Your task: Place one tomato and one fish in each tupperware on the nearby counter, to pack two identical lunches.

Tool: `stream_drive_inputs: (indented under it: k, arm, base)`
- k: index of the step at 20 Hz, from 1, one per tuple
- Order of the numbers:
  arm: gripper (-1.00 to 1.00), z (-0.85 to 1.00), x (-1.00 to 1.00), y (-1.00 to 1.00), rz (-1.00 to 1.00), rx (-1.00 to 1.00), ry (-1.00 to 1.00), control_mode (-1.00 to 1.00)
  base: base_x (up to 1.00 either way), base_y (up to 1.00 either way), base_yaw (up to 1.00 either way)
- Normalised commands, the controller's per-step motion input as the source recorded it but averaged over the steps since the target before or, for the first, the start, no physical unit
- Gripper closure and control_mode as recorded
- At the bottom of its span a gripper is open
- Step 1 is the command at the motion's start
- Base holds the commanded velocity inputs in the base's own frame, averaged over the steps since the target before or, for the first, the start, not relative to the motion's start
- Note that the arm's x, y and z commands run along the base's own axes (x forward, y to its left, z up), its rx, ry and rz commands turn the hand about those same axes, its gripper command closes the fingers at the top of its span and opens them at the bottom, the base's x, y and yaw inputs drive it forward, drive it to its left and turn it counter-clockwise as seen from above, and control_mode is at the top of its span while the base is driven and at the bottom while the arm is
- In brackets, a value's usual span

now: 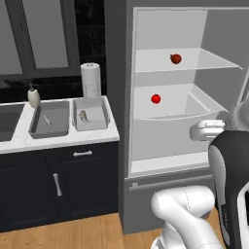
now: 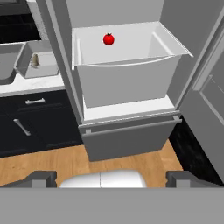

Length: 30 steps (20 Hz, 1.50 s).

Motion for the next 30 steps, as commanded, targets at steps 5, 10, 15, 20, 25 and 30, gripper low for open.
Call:
stream_drive_inputs:
  k: [5, 10, 15, 20, 25, 30]
  arm:
    - [-1.0, 0.0, 0.0, 0.0, 0.0, 0.0, 0.0, 1.0]
    - [-1.0, 0.0, 0.0, 0.0, 0.0, 0.0, 0.0, 1.0]
    - [-1.0, 0.0, 0.0, 0.0, 0.0, 0.0, 0.0, 1.0]
    - [-1.0, 0.0, 0.0, 0.0, 0.0, 0.0, 0.0, 1.0]
    - [-1.0, 0.0, 0.0, 0.0, 0.0, 0.0, 0.0, 1.0]
    - [-1.0, 0.0, 0.0, 0.0, 0.0, 0.0, 0.0, 1.0]
  base:
    - [0.23, -0.27, 0.02]
    - [0.31, -0.08, 0.01]
    - [0.52, -0.01, 0.0]
    - [0.31, -0.46, 0.0]
    - [0.53, -0.43, 0.0]
    - [0.35, -0.44, 0.0]
